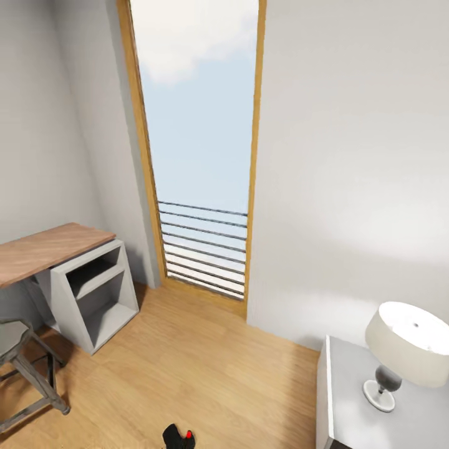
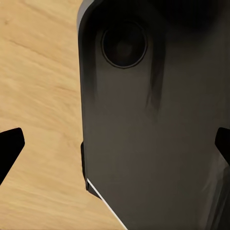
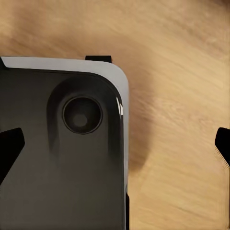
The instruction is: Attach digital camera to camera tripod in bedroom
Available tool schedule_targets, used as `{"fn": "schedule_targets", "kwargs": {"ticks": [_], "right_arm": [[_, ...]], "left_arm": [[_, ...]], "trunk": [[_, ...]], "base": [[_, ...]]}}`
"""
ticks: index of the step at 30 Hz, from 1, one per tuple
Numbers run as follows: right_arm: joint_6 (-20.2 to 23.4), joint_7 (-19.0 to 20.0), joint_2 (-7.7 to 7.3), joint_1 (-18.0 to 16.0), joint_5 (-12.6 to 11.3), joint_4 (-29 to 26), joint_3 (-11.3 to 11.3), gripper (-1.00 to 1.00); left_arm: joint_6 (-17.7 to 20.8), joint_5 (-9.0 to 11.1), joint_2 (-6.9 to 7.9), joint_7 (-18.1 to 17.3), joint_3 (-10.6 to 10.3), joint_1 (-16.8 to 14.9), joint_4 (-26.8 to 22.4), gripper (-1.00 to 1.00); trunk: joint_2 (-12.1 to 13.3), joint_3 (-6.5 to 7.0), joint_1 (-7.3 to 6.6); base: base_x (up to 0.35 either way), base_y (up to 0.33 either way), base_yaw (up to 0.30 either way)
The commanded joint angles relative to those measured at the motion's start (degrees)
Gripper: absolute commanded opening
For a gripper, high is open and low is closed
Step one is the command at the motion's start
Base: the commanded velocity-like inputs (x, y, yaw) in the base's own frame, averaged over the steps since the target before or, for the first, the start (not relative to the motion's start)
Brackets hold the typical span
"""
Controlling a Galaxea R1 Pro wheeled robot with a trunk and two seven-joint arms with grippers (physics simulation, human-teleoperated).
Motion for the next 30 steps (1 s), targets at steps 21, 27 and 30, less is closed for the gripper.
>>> {"fn": "schedule_targets", "kwargs": {"ticks": [21,27,30], "right_arm": [[-0.2,-0.02,0.03,-0.05,-0.01,0.05,-0.02,1.0],[-0.2,-0.02,0.0,-0.04,-0.01,0.05,-0.03,1.0],[-0.2,-0.02,0.0,-0.05,-0.01,0.05,-0.04,1.0]], "left_arm": [[0.05,0.02,0.0,0.01,0.0,0.04,-0.12,1.0],[0.05,0.02,0.0,0.01,0.0,0.04,-0.13,1.0],[0.05,0.02,0.0,0.01,0.0,0.04,-0.12,1.0]], "trunk": [[-0.02,-0.05,0.0],[-0.02,-0.05,0.0],[-0.02,-0.05,0.0]], "base": [[0.0,0.0,0.295],[0.0,0.0,0.295],[0.0,0.0,0.295]]}}
